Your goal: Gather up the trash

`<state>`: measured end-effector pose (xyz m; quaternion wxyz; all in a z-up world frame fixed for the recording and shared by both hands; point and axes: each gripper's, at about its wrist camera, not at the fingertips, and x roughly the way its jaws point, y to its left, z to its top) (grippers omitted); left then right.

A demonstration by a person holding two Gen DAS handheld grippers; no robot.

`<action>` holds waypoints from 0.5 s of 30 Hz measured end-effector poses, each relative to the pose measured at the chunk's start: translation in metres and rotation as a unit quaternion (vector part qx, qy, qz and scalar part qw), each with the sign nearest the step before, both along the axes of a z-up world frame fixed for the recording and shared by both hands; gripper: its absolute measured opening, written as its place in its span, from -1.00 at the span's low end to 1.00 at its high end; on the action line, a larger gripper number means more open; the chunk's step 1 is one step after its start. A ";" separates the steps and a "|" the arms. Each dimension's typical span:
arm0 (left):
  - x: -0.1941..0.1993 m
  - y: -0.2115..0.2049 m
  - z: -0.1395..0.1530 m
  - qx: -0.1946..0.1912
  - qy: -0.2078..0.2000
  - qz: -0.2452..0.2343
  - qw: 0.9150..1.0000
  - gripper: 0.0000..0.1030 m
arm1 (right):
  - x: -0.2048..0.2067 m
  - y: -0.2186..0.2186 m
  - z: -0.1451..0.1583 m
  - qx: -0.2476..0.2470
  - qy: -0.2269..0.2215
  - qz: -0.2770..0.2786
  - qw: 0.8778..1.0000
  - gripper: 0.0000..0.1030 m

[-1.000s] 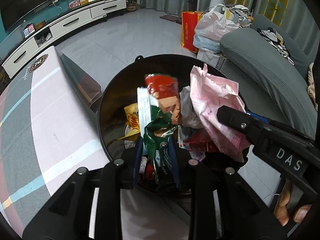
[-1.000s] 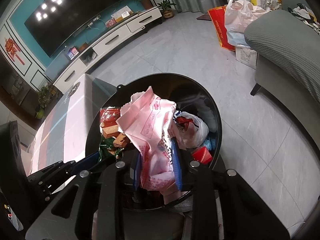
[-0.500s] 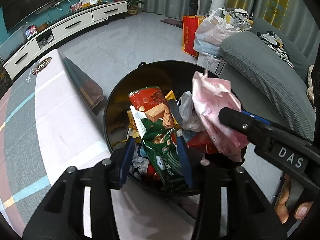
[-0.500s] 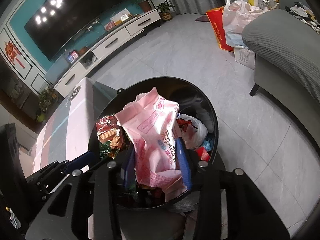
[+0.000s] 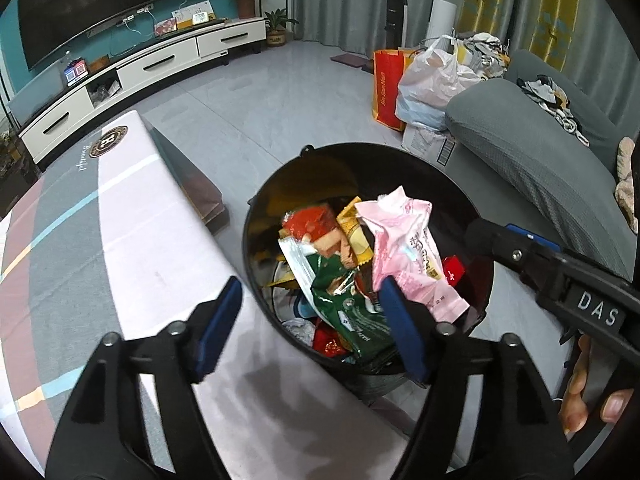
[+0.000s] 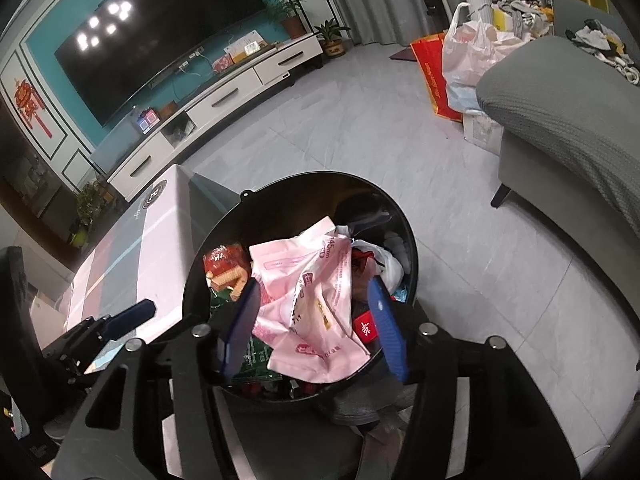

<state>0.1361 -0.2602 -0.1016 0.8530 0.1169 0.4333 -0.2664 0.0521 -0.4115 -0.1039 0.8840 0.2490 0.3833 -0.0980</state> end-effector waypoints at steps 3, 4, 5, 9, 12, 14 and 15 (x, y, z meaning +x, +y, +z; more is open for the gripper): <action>-0.004 0.010 0.006 -0.006 -0.007 0.006 1.000 0.63 | -0.003 0.003 0.005 -0.015 0.005 0.001 1.000 0.33; -0.006 0.014 0.008 -0.008 -0.010 0.010 1.000 0.67 | -0.004 0.005 0.007 -0.023 0.004 0.002 1.000 0.36; -0.008 0.019 0.011 -0.012 -0.011 0.013 1.000 0.68 | -0.007 0.007 0.009 -0.030 0.004 0.003 1.000 0.41; -0.013 0.037 0.021 -0.026 -0.018 0.026 0.999 0.75 | -0.014 0.017 0.017 -0.064 0.002 0.005 0.998 0.65; -0.020 0.052 0.030 -0.036 -0.029 0.041 0.998 0.87 | -0.019 0.024 0.022 -0.079 0.007 0.008 0.997 0.83; -0.028 0.064 0.038 -0.039 -0.040 0.049 0.997 0.94 | -0.023 0.029 0.026 -0.089 0.005 0.012 0.996 0.89; -0.032 0.070 0.042 -0.040 -0.045 0.053 0.997 0.94 | -0.024 0.031 0.028 -0.096 0.004 0.013 0.995 0.94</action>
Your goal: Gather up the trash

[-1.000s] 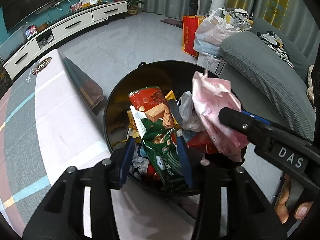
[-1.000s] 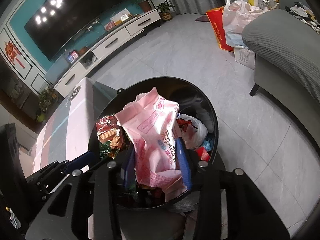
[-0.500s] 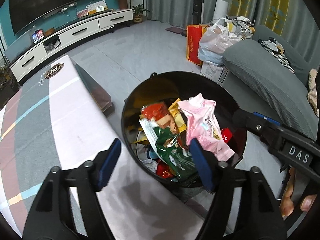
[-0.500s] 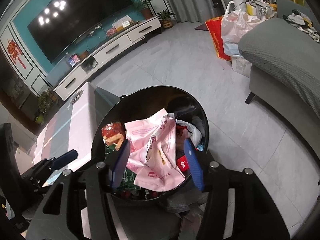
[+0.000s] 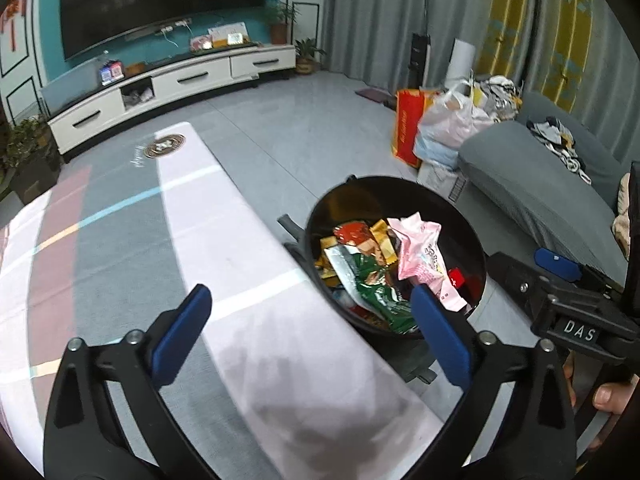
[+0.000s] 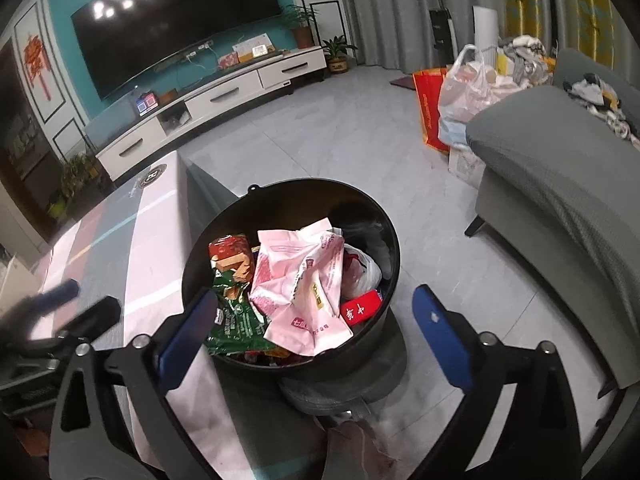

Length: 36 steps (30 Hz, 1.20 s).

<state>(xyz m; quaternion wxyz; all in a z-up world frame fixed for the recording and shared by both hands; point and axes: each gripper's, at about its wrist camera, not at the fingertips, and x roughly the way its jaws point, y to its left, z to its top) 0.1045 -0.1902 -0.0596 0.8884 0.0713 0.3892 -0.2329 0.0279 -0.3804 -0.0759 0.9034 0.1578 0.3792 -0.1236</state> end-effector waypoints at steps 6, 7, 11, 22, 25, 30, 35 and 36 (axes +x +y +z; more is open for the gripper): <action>-0.015 0.030 0.020 -0.036 0.015 0.026 0.999 0.95 | -0.014 0.019 0.018 -0.035 -0.003 0.008 0.999 0.94; -0.016 0.034 0.023 -0.039 0.020 0.027 0.999 0.95 | -0.017 0.024 0.022 -0.044 -0.001 0.011 0.999 0.94; -0.027 0.047 0.037 -0.037 0.023 0.048 0.998 0.95 | -0.030 0.036 0.038 -0.047 -0.017 0.021 0.999 0.94; -0.076 0.060 0.077 -0.038 -0.023 0.044 0.998 0.95 | -0.064 0.055 0.076 -0.061 -0.039 0.020 0.997 0.94; -0.082 0.058 0.081 -0.021 -0.031 0.053 0.998 0.95 | -0.071 0.055 0.076 -0.048 -0.044 0.024 0.998 0.94; -0.090 0.056 0.081 0.002 -0.025 0.065 0.998 0.95 | -0.077 0.062 0.082 -0.064 -0.038 0.030 0.997 0.94; -0.100 0.059 0.084 0.004 -0.025 0.071 0.997 0.95 | -0.083 0.067 0.087 -0.096 -0.035 0.025 0.994 0.94; -0.099 0.060 0.084 0.007 -0.023 0.073 0.997 0.95 | -0.083 0.067 0.087 -0.098 -0.029 0.026 0.994 0.94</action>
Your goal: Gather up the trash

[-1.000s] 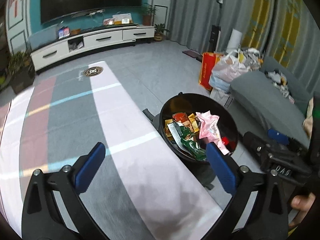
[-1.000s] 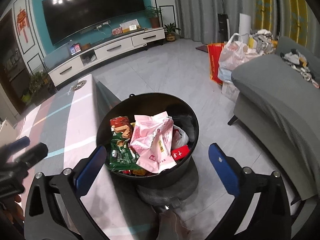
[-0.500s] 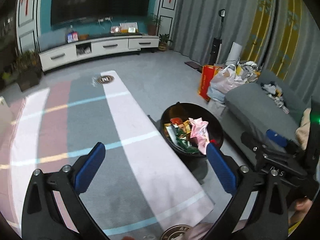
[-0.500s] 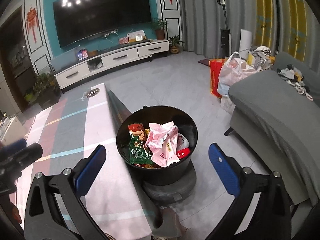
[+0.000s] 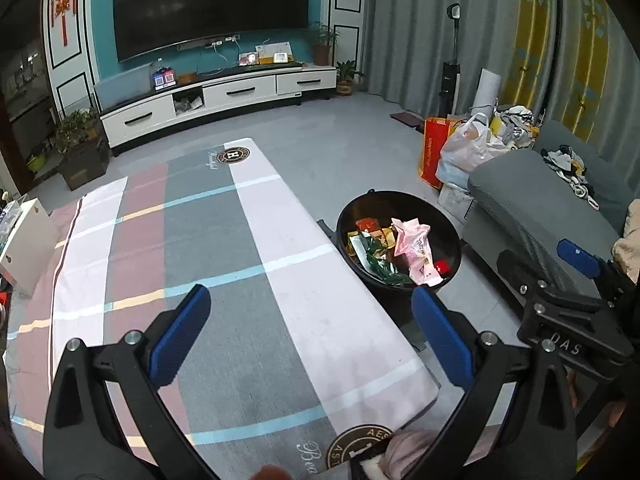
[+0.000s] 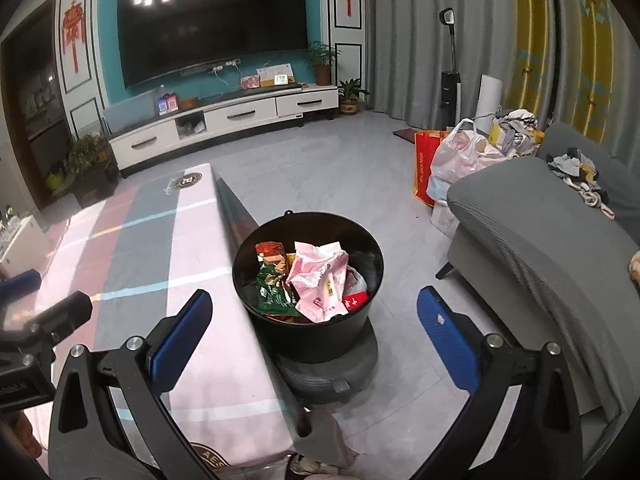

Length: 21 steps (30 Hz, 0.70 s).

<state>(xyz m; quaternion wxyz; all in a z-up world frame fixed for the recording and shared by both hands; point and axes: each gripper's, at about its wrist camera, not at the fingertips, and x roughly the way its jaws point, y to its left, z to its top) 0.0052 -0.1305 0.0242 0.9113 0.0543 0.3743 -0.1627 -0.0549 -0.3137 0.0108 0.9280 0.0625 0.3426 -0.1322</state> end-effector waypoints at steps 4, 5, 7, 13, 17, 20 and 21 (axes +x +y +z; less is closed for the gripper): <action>-0.001 0.001 0.003 0.016 0.000 0.021 1.000 0.95 | 0.000 -0.004 0.001 0.008 0.020 0.004 1.000 0.94; -0.002 0.003 0.005 0.017 -0.004 0.026 1.000 0.95 | 0.000 -0.004 0.002 0.013 0.023 0.006 1.000 0.94; -0.004 0.004 0.010 0.024 -0.014 0.038 0.999 0.95 | -0.002 -0.005 0.003 0.019 0.026 0.012 0.999 0.94; -0.007 0.008 0.020 0.023 -0.024 0.047 0.998 0.95 | -0.007 -0.002 0.009 0.013 0.018 0.008 1.000 0.94; -0.008 0.006 0.019 0.030 -0.022 0.049 0.998 0.95 | -0.008 -0.001 0.009 0.008 0.019 0.006 1.000 0.94; -0.009 0.007 0.018 0.039 -0.028 0.057 0.997 0.95 | -0.007 0.000 0.007 0.004 0.023 0.004 1.000 0.94; -0.009 0.008 0.019 0.039 -0.029 0.060 0.997 0.95 | -0.006 -0.001 0.007 0.004 0.025 0.004 1.000 0.94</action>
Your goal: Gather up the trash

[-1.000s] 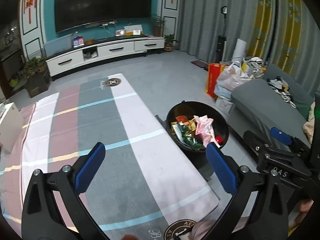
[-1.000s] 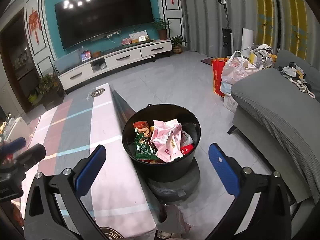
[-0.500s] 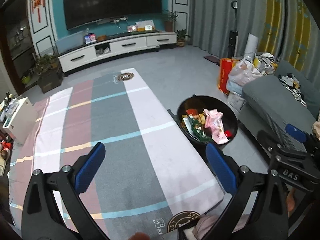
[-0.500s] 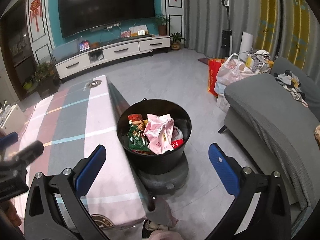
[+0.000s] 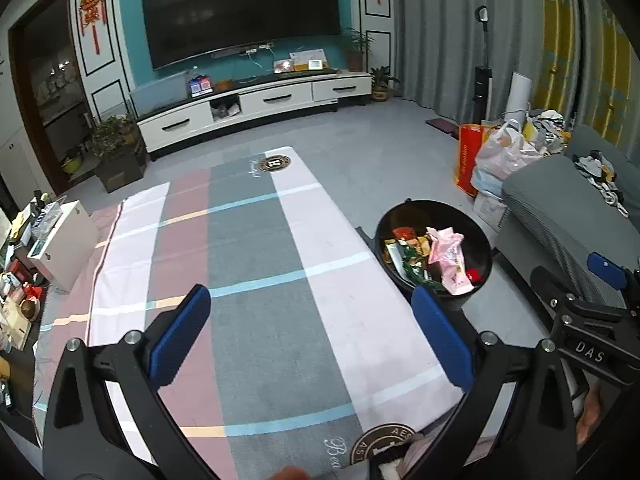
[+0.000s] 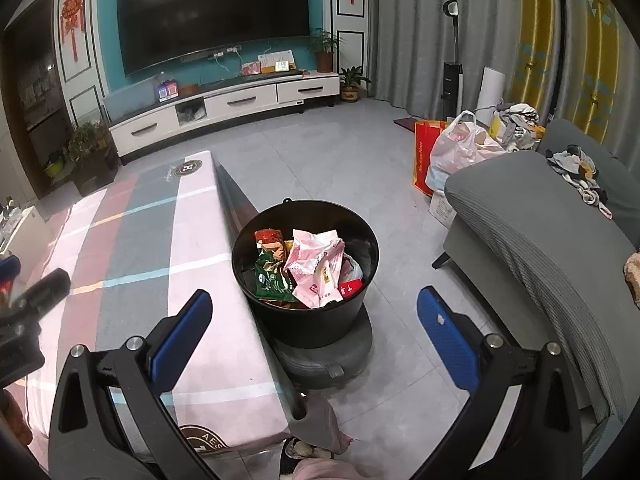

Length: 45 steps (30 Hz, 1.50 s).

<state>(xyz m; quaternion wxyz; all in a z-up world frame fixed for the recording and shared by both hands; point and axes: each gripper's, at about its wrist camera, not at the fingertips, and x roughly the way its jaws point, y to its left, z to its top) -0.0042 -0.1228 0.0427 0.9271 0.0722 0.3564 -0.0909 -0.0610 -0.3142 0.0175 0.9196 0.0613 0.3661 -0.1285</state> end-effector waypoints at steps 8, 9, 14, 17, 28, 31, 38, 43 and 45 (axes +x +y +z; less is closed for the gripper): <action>0.003 -0.001 -0.003 0.004 0.009 0.004 1.000 0.95 | 0.002 -0.003 -0.002 0.002 0.002 -0.002 1.000 0.94; 0.004 -0.001 -0.003 0.005 0.010 0.005 1.000 0.95 | 0.002 -0.003 -0.002 0.003 0.002 -0.001 1.000 0.94; 0.006 0.001 -0.005 0.007 0.013 0.010 1.000 0.95 | 0.003 -0.002 -0.003 0.002 0.002 0.000 1.000 0.94; 0.006 0.001 -0.006 0.007 0.014 0.010 1.000 0.95 | 0.002 -0.001 -0.003 0.001 0.002 -0.001 1.000 0.94; 0.008 0.002 -0.007 0.008 0.014 0.013 1.000 0.95 | 0.005 0.005 -0.008 -0.005 0.008 0.006 1.000 0.94; 0.008 0.003 -0.008 0.008 0.015 0.013 1.000 0.95 | 0.007 0.005 -0.007 -0.006 0.009 0.007 1.000 0.94; 0.008 0.001 -0.010 0.010 0.017 0.010 1.000 0.95 | 0.007 0.006 -0.008 -0.006 0.009 0.008 1.000 0.94; 0.008 0.001 -0.010 0.009 0.017 0.010 1.000 0.95 | 0.006 0.007 -0.009 -0.005 0.009 0.008 1.000 0.94; 0.008 0.001 -0.010 0.009 0.017 0.010 1.000 0.95 | 0.007 0.006 -0.009 -0.005 0.009 0.008 1.000 0.94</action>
